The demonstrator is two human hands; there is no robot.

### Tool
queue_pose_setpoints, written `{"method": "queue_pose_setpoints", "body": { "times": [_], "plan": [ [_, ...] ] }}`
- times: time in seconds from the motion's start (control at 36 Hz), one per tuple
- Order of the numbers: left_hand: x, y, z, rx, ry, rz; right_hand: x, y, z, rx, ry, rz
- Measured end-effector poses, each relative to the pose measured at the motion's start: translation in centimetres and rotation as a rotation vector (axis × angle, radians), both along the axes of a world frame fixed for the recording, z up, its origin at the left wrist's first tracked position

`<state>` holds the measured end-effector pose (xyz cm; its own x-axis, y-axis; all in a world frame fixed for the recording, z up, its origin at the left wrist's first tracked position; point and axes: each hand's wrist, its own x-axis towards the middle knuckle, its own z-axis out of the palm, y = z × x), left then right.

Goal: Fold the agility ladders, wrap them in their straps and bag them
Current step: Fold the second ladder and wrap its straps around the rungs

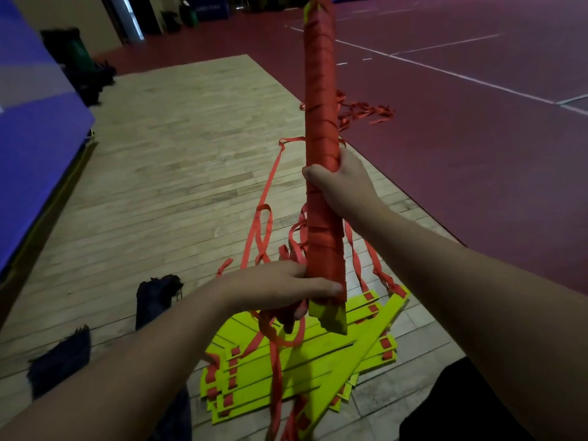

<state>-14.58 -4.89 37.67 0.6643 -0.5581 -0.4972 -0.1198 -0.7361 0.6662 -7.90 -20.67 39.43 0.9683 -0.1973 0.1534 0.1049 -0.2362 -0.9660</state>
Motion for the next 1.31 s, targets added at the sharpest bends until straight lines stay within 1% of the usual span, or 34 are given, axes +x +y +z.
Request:
{"method": "queue_pose_setpoints", "body": {
  "times": [0.03, 0.06, 0.11, 0.14, 0.17, 0.25, 0.31, 0.36, 0.42, 0.44, 0.5, 0.56, 0.61, 0.67, 0.72, 0.78, 0.86, 0.89, 0.94, 1.0, 1.08, 1.11, 1.14, 1.19, 1.22, 1.31],
  "plan": [
    [-0.1, -0.4, -0.3, 0.019, -0.028, 0.013, -0.1, 0.2, -0.1, -0.05, -0.01, -0.037],
    [-0.2, -0.7, -0.7, 0.046, -0.096, 0.017, -0.2, 0.4, -0.2, -0.078, -0.009, -0.055],
    [-0.5, -1.2, -1.4, 0.093, -0.248, 0.01, -0.6, 0.9, -0.1, -0.095, 0.004, -0.044],
    [-0.6, -1.3, -1.5, 0.081, -0.272, 0.02, -0.8, 1.2, 0.0, -0.096, -0.002, -0.038],
    [-0.6, -1.3, -1.6, 0.031, -0.239, 0.037, -1.0, 1.3, 0.2, -0.101, -0.018, -0.041],
    [-0.3, -0.5, -0.9, -0.268, 0.032, 0.048, -1.5, 1.3, 1.9, -0.061, -0.103, -0.065],
    [-0.1, 0.3, -0.1, -0.437, 0.13, 0.008, -2.0, 1.2, 3.2, 0.085, -0.12, -0.021],
    [-0.2, 0.7, 0.6, -0.511, 0.145, -0.022, -2.6, 1.2, 4.3, 0.359, -0.074, 0.142],
    [-0.3, 0.8, 1.1, -0.538, 0.146, -0.043, -3.1, 1.0, 4.9, 0.642, 0.039, 0.374],
    [-0.4, 0.8, 1.2, -0.529, 0.161, -0.047, -3.2, 0.8, 5.0, 0.719, 0.115, 0.474],
    [-0.5, 0.9, 1.2, -0.484, 0.205, -0.065, -3.5, 0.5, 4.7, 0.777, 0.236, 0.617],
    [-0.4, 1.1, 0.8, -0.457, 0.259, -0.064, -3.4, 0.3, 4.0, 0.761, 0.287, 0.628],
    [-0.2, 1.1, 0.4, -0.456, 0.297, -0.047, -3.1, 0.3, 3.4, 0.697, 0.302, 0.537],
    [0.0, 0.9, 0.4, -0.432, 0.3, -0.053, -3.0, 0.3, 3.2, 0.64, 0.277, 0.451],
    [0.4, 0.8, 0.9, -0.344, 0.284, -0.088, -2.9, 0.0, 3.1, 0.568, 0.228, 0.386],
    [0.9, 1.1, 1.1, -0.202, 0.209, -0.145, -2.6, -0.2, 2.9, 0.436, 0.161, 0.346],
    [1.6, 1.6, 0.9, 0.021, -0.056, -0.201, -2.0, -0.2, 2.6, 0.175, 0.039, 0.244],
    [1.8, 1.7, 0.8, 0.046, -0.089, -0.191, -1.9, -0.1, 2.6, 0.105, -0.009, 0.207],
    [1.9, 1.6, 0.7, 0.058, -0.074, -0.145, -1.8, 0.2, 2.5, 0.006, -0.1, 0.144],
    [1.9, 1.5, 0.7, 0.098, -0.117, -0.091, -1.8, 0.8, 2.2, -0.041, -0.155, 0.095],
    [1.8, 1.0, 0.1, 0.218, -0.337, 0.0, -2.0, 2.1, 1.2, 0.049, -0.129, 0.056],
    [1.8, 0.9, -0.3, 0.217, -0.388, 0.052, -2.3, 2.6, 1.1, 0.123, -0.109, 0.063],
    [1.8, 0.9, -0.6, 0.177, -0.397, 0.102, -2.5, 2.8, 1.2, 0.215, -0.088, 0.08],
    [1.9, 1.2, -0.9, 0.022, -0.319, 0.148, -3.0, 2.5, 2.0, 0.395, -0.07, 0.141],
    [1.9, 1.4, -0.8, -0.067, -0.261, 0.133, -3.2, 2.2, 2.6, 0.452, -0.075, 0.188],
    [1.5, 1.8, -0.2, -0.274, -0.085, 0.048, -3.5, 1.3, 3.9, 0.618, -0.049, 0.437]
  ]
}}
